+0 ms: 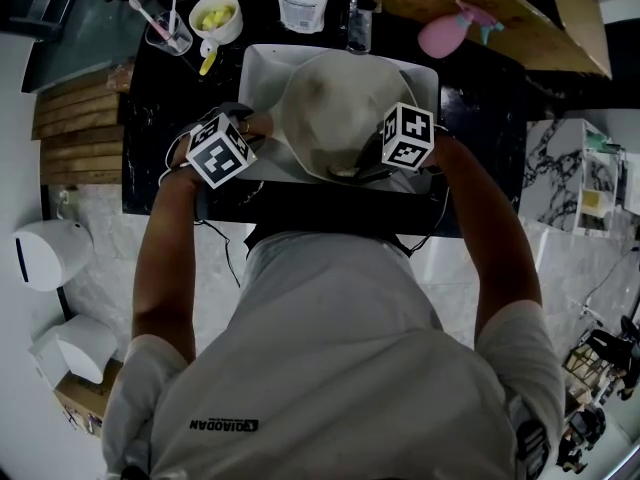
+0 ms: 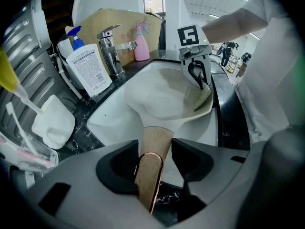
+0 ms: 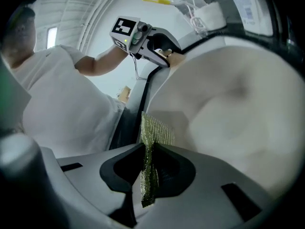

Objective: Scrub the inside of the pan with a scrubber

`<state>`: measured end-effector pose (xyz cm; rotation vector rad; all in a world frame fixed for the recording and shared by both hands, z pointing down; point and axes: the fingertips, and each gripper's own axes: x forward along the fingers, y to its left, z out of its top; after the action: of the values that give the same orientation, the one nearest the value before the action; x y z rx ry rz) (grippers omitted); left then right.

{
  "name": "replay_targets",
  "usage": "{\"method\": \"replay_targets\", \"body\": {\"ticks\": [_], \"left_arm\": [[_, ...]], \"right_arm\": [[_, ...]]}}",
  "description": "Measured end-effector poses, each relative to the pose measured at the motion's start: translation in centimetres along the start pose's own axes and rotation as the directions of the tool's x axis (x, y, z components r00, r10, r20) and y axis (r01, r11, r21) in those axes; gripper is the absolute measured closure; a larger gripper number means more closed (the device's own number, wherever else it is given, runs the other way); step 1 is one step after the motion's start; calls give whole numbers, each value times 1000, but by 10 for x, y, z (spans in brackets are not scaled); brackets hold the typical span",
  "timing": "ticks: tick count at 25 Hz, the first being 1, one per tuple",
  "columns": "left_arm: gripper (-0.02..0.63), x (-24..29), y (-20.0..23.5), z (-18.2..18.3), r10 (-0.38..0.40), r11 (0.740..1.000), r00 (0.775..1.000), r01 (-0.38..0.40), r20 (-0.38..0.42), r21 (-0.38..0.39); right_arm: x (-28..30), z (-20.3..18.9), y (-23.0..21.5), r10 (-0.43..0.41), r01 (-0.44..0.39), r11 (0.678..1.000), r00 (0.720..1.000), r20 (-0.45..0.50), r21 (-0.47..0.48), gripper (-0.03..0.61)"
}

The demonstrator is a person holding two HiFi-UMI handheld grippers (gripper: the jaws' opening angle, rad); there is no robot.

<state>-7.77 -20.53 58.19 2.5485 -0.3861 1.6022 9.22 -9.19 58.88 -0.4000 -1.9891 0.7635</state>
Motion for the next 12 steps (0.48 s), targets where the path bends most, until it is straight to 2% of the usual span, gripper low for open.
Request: {"method": "replay_targets", "body": {"ticks": [3, 5, 6, 8, 10, 12], "left_arm": [[388, 0, -1, 0, 0, 1000, 1000, 0, 2, 1], [388, 0, 0, 0, 0, 1000, 1000, 0, 1, 0], [388, 0, 0, 0, 0, 1000, 1000, 0, 1, 0], [388, 0, 0, 0, -1, 1000, 1000, 1, 1, 0], [388, 0, -1, 1, -3, 1000, 1000, 3, 1, -1], [388, -1, -1, 1, -4, 1000, 1000, 4, 0, -2]], "right_arm": [[-15, 15, -15, -165, 168, 982, 985, 47, -86, 499], [-29, 25, -28, -300, 310, 940, 950, 85, -143, 499], [-36, 29, -34, -373, 385, 907, 923, 97, -171, 497], [-53, 33, -47, -514, 524, 821, 851, 105, -227, 497], [-70, 33, -59, -638, 637, 714, 763, 105, -291, 497], [-84, 33, -74, -730, 715, 609, 675, 111, -343, 497]]}}
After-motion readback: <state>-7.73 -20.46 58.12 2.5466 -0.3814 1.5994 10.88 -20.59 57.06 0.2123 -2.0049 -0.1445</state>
